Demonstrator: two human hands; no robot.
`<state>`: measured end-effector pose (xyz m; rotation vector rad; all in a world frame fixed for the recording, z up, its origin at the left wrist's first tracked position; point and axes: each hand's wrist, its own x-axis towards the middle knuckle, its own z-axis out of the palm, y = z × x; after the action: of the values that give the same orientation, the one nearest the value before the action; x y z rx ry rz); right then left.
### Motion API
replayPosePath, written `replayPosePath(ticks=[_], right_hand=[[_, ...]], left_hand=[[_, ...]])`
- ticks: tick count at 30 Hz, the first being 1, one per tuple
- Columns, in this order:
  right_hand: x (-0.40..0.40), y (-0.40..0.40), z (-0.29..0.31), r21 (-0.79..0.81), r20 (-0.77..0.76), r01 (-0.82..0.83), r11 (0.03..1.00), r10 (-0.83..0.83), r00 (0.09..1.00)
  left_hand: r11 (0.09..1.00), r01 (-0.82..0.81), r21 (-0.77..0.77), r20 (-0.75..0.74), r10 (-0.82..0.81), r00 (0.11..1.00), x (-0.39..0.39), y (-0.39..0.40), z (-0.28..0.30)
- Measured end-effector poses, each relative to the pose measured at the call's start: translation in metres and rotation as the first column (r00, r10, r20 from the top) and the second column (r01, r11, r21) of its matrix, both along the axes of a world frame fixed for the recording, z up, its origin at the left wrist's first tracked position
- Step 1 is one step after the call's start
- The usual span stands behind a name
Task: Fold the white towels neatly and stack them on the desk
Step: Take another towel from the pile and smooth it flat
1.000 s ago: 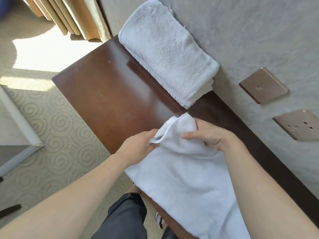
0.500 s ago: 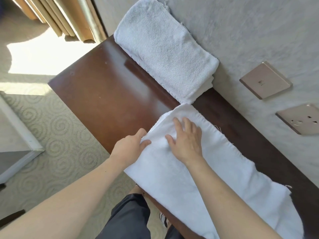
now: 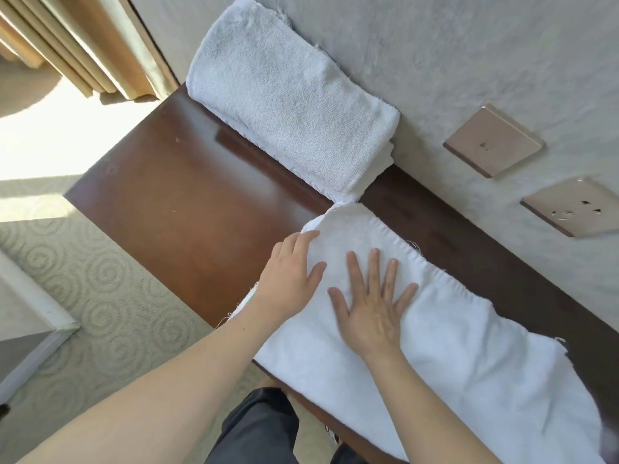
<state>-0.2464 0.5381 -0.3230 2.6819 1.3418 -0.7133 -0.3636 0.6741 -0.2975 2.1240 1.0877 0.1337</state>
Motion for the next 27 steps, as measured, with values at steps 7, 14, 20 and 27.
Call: replayPosePath(ticks=[7,14,20,27], right_hand=[[-0.021,-0.046,-0.006,0.061,0.112,0.086,0.994,-0.092,0.989],[-0.010,-0.031,-0.010,0.066,0.161,0.056,0.996,-0.066,0.985],[-0.002,-0.021,-0.010,0.111,0.136,0.058,0.992,-0.073,0.988],[0.026,-0.073,0.017,0.288,0.233,0.236,0.928,-0.306,0.923]], left_hand=[[0.953,0.300,0.044,0.102,-0.303,0.947,0.047,0.012,0.000],[0.858,0.318,0.404,0.083,-0.380,0.921,0.036,0.037,-0.031],[0.862,0.148,0.485,0.105,-0.225,0.969,0.050,0.002,-0.019],[0.810,0.497,0.312,-0.351,-0.388,0.852,0.065,-0.004,-0.044]])
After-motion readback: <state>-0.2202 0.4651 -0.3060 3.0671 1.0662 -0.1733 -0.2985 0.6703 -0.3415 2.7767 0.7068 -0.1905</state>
